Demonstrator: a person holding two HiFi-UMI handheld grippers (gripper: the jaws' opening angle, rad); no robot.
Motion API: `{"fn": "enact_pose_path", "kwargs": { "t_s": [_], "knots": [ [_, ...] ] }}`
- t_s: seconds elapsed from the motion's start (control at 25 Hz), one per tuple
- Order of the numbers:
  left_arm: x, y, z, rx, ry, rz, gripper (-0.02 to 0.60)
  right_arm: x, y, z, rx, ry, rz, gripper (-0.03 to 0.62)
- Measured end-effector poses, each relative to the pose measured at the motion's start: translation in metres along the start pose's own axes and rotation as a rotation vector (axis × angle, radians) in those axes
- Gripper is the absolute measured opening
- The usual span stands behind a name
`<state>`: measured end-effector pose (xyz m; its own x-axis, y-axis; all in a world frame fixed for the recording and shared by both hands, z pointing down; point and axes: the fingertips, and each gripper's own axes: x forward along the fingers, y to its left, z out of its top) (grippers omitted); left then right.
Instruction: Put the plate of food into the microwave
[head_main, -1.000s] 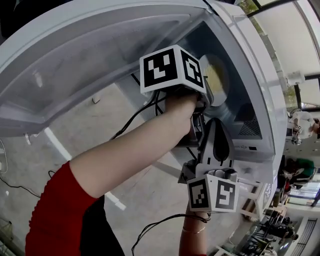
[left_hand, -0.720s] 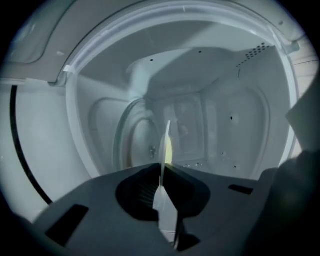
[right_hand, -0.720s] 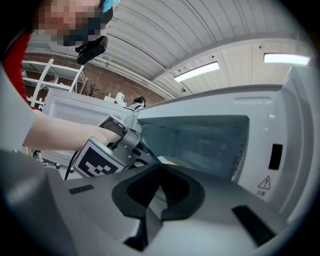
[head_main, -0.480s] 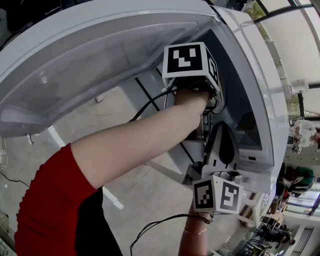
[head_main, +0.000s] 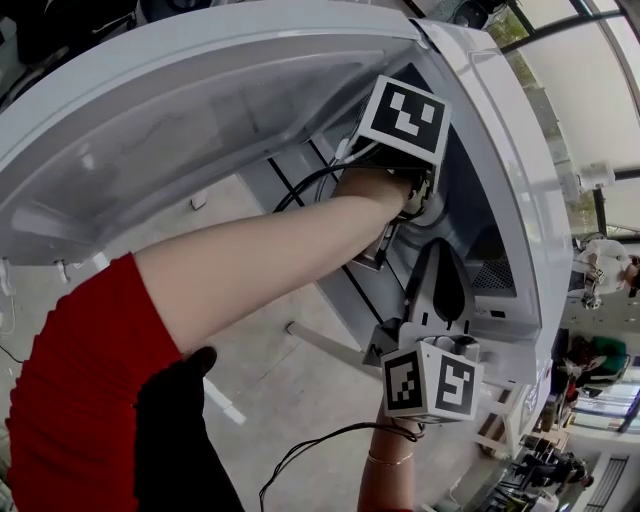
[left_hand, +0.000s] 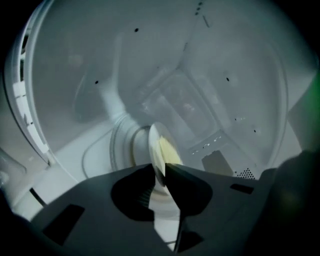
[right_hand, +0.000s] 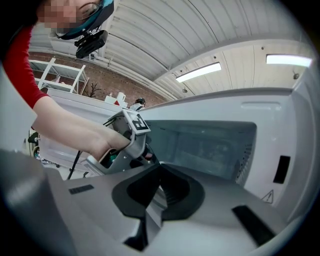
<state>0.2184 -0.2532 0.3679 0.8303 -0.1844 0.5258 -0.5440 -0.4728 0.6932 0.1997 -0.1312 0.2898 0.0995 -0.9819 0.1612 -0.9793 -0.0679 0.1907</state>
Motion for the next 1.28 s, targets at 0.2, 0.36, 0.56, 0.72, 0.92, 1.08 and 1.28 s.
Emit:
{"fn": "enact_pose_path", "kwargs": {
  "t_s": [0.2, 0.36, 0.56, 0.72, 0.92, 1.08, 1.28],
  "knots": [
    [-0.007, -0.002, 0.004, 0.147, -0.062, 0.04, 0.067, -0.003, 0.0, 0.002, 0.0, -0.005, -0.006, 0.015],
    [-0.008, -0.007, 0.004, 0.217, -0.077, 0.045, 0.077, -0.007, -0.002, 0.002, -0.002, -0.007, -0.009, 0.015],
    [-0.007, 0.0, 0.001, 0.274, -0.064, 0.082, 0.106, -0.011, -0.002, -0.001, 0.003, -0.011, -0.011, 0.015],
    [-0.006, -0.001, -0.004, 0.313, -0.039, 0.084, 0.118, -0.013, -0.002, -0.004, 0.003, -0.007, -0.01, 0.015],
    [-0.003, -0.002, -0.006, 0.393, -0.024, 0.106, 0.144, -0.014, -0.001, -0.005, 0.005, -0.008, -0.008, 0.015],
    [-0.002, -0.001, -0.003, 0.476, -0.036, 0.14, 0.192, -0.014, -0.001, -0.007, 0.007, -0.008, -0.007, 0.015],
    [-0.003, -0.003, -0.002, 0.563, -0.07, 0.161, 0.21, -0.015, 0.0, -0.006, 0.007, -0.007, -0.006, 0.015]
  ]
}}
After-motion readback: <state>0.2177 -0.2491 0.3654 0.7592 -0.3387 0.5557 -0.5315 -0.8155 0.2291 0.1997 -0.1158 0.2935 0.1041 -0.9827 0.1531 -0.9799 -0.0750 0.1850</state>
